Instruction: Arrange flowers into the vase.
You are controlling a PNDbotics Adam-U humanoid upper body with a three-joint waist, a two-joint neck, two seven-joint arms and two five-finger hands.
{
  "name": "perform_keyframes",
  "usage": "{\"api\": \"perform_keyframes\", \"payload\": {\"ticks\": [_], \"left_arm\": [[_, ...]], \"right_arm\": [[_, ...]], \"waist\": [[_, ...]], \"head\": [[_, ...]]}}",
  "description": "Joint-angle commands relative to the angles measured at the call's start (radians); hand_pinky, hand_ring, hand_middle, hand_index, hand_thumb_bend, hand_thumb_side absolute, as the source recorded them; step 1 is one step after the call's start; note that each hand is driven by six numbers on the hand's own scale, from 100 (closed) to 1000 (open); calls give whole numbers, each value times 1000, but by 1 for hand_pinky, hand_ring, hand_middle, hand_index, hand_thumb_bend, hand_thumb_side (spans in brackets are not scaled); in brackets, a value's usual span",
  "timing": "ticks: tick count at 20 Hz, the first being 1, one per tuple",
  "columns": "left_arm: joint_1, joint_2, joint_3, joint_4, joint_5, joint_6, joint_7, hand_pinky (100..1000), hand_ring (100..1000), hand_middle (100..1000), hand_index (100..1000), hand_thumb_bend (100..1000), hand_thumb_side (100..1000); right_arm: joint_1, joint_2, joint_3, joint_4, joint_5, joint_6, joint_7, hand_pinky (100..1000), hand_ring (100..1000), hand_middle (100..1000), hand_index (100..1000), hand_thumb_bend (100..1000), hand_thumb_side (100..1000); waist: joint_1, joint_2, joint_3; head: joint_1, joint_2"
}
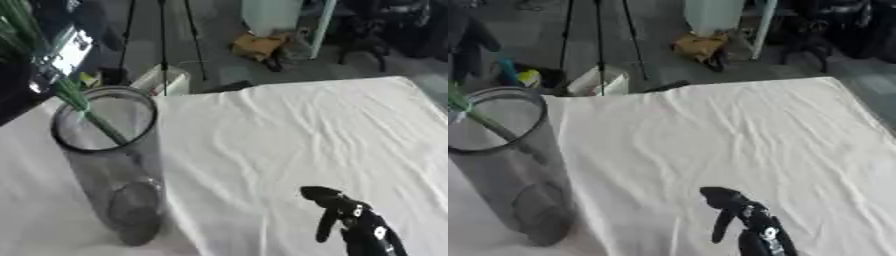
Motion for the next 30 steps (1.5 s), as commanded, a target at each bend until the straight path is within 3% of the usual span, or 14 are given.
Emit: {"api": "perform_keyframes", "payload": {"ticks": [1, 7, 16, 23, 26, 30], "left_arm": [[-15, 15, 5, 2, -10, 8, -22, 378, 517, 462, 642, 100, 938], [-15, 23, 7, 9, -29, 2, -65, 534, 655, 554, 745, 100, 991], [-12, 36, 15, 27, -104, -16, -182, 642, 755, 672, 855, 100, 1000], [-10, 39, 26, 55, -180, -67, -270, 732, 821, 767, 948, 100, 1000], [-11, 39, 30, 71, -197, -93, -303, 774, 848, 802, 1000, 176, 1000], [-11, 37, 40, 81, -190, -120, -321, 816, 876, 839, 1000, 323, 1000]], "right_arm": [[-8, 2, 2, -13, -2, 3, 3, 789, 795, 348, 787, 100, 1000], [-8, 3, 2, -13, -3, 4, 5, 789, 795, 348, 787, 100, 1000], [-6, -2, 1, -13, -5, 7, 6, 790, 796, 347, 788, 100, 1000], [-5, -4, 2, -13, -8, 8, 9, 790, 796, 347, 788, 100, 1000], [-5, -5, 2, -13, -9, 10, 10, 790, 796, 346, 787, 100, 1000], [-5, -5, 2, -13, -9, 12, 12, 790, 796, 345, 788, 100, 1000]], "waist": [[9, -8, 1], [9, -9, 2], [12, -12, 6], [12, -13, 9], [13, -14, 10], [13, -15, 11]], "head": [[0, -10], [-1, -9], [-5, -7], [-6, -9], [-7, -10], [-8, -12]]}}
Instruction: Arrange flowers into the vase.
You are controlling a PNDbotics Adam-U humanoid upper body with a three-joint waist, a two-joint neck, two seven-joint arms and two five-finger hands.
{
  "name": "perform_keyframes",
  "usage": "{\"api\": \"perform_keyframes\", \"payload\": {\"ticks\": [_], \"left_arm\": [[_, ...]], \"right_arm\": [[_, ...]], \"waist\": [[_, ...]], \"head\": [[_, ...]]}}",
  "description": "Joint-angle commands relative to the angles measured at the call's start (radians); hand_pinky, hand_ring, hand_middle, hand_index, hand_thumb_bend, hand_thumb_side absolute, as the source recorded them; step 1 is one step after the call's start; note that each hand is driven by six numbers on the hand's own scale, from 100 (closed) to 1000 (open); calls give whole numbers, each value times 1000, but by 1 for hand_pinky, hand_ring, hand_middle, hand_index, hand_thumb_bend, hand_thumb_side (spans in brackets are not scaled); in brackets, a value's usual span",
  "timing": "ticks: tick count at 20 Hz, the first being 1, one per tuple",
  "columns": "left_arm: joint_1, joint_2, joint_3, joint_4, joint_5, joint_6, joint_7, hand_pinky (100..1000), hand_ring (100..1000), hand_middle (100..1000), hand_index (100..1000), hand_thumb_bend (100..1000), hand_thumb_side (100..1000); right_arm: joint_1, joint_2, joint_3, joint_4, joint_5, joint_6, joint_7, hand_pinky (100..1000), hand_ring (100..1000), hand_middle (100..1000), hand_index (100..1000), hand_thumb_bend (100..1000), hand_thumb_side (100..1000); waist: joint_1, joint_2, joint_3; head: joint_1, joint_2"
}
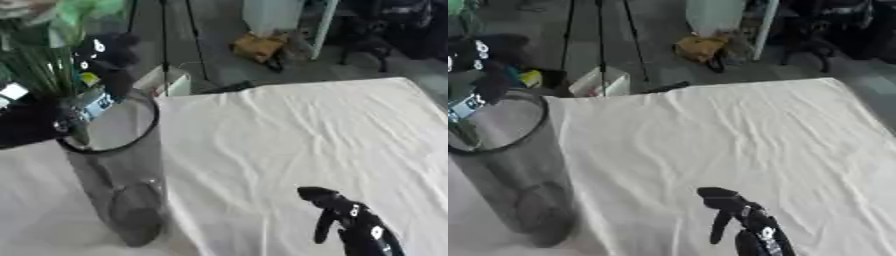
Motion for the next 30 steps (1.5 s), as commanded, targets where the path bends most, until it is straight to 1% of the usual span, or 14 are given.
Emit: {"api": "perform_keyframes", "payload": {"ticks": [1, 2, 6, 8, 9, 10, 15, 20, 22, 25, 30], "left_arm": [[-13, 28, 29, -1, 7, -20, -12, 825, 881, 846, 1000, 346, 1000], [-13, 29, 29, 0, 11, -25, -14, 856, 899, 869, 1000, 383, 1000], [-10, 34, 31, -2, 21, -52, -24, 889, 922, 895, 1000, 491, 1000], [-9, 39, 32, -3, 15, -64, -38, 905, 935, 911, 1000, 682, 1000], [-8, 42, 32, -2, 7, -68, -50, 907, 937, 914, 1000, 741, 1000], [-8, 46, 33, -2, -4, -71, -62, 912, 940, 919, 1000, 774, 1000], [-3, 52, 37, -1, -76, -81, -120, 918, 943, 925, 1000, 808, 1000], [-4, 51, 43, 8, -115, -70, -140, 922, 943, 932, 1000, 873, 1000], [-6, 51, 45, 12, -119, -64, -141, 922, 941, 931, 1000, 869, 1000], [-6, 49, 46, 18, -121, -55, -137, 923, 942, 934, 1000, 839, 1000], [-5, 52, 48, 20, -129, -44, -128, 923, 941, 934, 1000, 842, 1000]], "right_arm": [[-3, -5, 2, -13, -7, 2, 2, 790, 796, 345, 788, 100, 1000], [-3, -5, 2, -13, -7, 2, 3, 790, 796, 344, 788, 100, 1000], [-3, -3, 2, -13, -6, 4, 4, 791, 796, 344, 788, 100, 1000], [-3, -3, 2, -13, -6, 4, 5, 791, 796, 344, 788, 100, 1000], [-3, -3, 2, -13, -6, 4, 5, 791, 796, 343, 788, 100, 1000], [-3, -3, 2, -13, -6, 5, 5, 791, 796, 343, 788, 100, 1000], [-5, -2, 3, -13, -5, 9, 8, 791, 797, 342, 788, 100, 1000], [-7, 1, 4, -13, -3, 11, 11, 792, 797, 340, 788, 100, 1000], [-8, 1, 5, -13, -2, 13, 13, 793, 797, 339, 788, 100, 1000], [-10, 3, 6, -13, -2, 15, 17, 793, 797, 338, 788, 100, 1000], [-11, 6, 7, -13, 1, 16, 20, 794, 797, 337, 788, 100, 1000]], "waist": [[13, -15, 1], [12, -15, 1], [12, -15, 1], [12, -15, 2], [12, -15, 2], [12, -15, 2], [13, -14, 2], [12, -11, 1], [12, -11, 1], [12, -9, 0], [11, -7, 1]], "head": [[-3, -12], [-3, -13], [-3, -14], [-4, -15], [-4, -14], [-4, -14], [-5, -15], [-5, -16], [-5, -17], [-5, -19], [-5, -18]]}}
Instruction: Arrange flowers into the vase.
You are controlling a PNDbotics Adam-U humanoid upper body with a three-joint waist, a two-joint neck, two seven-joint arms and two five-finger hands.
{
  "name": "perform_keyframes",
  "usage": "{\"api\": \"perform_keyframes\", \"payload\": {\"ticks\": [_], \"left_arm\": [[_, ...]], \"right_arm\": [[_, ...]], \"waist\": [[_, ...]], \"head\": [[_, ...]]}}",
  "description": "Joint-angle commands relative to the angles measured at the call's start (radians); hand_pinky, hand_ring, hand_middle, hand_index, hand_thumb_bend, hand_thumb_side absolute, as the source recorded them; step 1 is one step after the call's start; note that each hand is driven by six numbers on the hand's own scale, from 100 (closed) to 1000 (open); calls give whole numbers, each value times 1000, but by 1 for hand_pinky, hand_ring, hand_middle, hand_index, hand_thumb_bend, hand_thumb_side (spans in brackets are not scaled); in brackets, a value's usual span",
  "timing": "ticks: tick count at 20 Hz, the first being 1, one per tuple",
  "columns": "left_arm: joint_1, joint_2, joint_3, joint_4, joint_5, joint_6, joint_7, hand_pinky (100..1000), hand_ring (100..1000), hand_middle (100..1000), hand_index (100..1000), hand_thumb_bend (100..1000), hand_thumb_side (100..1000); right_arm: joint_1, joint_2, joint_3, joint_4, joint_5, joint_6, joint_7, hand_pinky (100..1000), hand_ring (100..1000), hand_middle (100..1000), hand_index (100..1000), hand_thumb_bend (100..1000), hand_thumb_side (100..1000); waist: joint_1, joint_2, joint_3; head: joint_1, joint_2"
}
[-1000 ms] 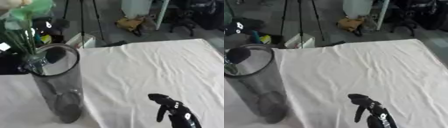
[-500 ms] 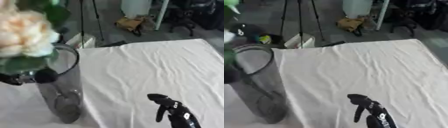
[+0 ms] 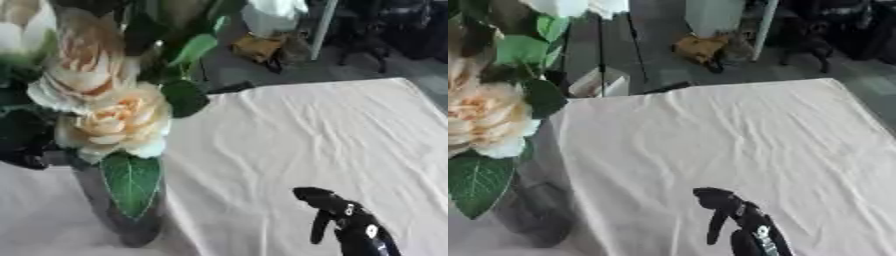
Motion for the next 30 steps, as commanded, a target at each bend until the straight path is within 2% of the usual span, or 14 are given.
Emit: {"api": "perform_keyframes", "payload": {"ticks": [1, 10, 30], "left_arm": [[-13, 27, 25, -7, -9, 8, 9, 923, 941, 934, 1000, 834, 1000], [1, 49, 43, -24, -17, 6, 30, 929, 944, 940, 1000, 867, 1000], [87, 138, 95, -91, 8, -22, -12, 938, 949, 948, 1000, 883, 1000]], "right_arm": [[-6, 5, 7, -13, 2, 1, 4, 794, 797, 336, 788, 100, 1000], [-4, 8, 7, -13, 4, 1, 7, 794, 797, 336, 789, 100, 1000], [7, 5, 4, -13, -2, -12, -2, 794, 798, 341, 791, 100, 1000]], "waist": [[10, -7, 1], [8, -8, 4], [0, -18, 18]], "head": [[-2, -17], [-5, -15], [-18, -7]]}}
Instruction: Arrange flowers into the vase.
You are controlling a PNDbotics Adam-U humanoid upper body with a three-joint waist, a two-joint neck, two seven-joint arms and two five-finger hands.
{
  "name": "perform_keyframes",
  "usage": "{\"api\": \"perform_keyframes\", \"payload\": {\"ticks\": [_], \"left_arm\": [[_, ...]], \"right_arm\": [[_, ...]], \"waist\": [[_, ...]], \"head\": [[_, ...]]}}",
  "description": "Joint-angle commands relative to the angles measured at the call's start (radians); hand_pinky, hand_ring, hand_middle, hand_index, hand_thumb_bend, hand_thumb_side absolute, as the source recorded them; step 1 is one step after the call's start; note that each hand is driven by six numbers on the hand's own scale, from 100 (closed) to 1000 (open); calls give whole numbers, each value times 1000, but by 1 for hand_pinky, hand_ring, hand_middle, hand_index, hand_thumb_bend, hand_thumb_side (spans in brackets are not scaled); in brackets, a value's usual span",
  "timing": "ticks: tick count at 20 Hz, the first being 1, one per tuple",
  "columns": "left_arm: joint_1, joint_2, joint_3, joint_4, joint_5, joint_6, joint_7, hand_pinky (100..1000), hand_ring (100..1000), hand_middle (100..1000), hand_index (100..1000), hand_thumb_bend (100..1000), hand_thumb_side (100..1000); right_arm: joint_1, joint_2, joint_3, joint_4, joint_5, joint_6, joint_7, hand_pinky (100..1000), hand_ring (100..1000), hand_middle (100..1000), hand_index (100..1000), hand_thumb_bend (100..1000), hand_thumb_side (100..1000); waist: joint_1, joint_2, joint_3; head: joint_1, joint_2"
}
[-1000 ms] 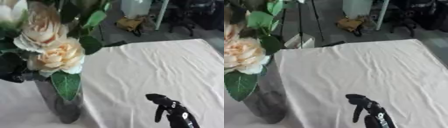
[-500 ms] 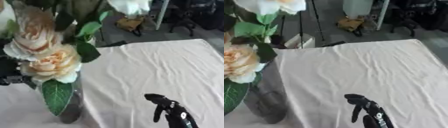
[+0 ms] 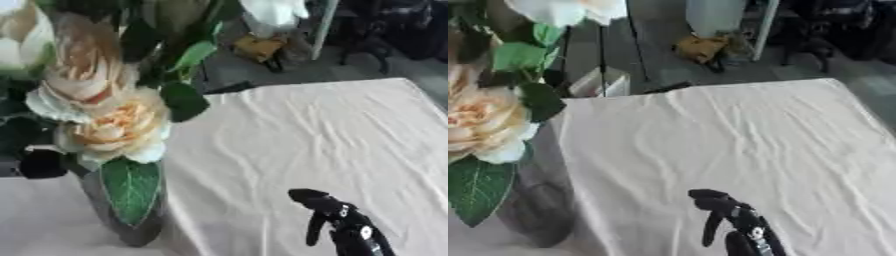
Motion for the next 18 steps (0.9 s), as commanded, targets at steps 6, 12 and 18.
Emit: {"api": "perform_keyframes", "payload": {"ticks": [6, 12, 18], "left_arm": [[34, 74, 47, -55, 17, -3, 1, 939, 950, 949, 1000, 884, 1000], [70, 96, 72, -85, 38, 11, 17, 936, 948, 946, 1000, 878, 1000], [127, 127, 104, -124, 52, 26, 43, 934, 946, 944, 1000, 872, 1000]], "right_arm": [[2, -4, -4, -13, -8, -11, -6, 793, 799, 343, 791, 100, 1000], [6, -4, -7, -13, -11, -14, -10, 793, 799, 344, 791, 100, 1000], [8, -2, -10, -13, -11, -17, -15, 793, 799, 345, 791, 100, 1000]], "waist": [[-1, -22, 6], [-5, -25, 11], [-9, -28, 17]], "head": [[-11, -2], [-16, -1], [-21, -1]]}}
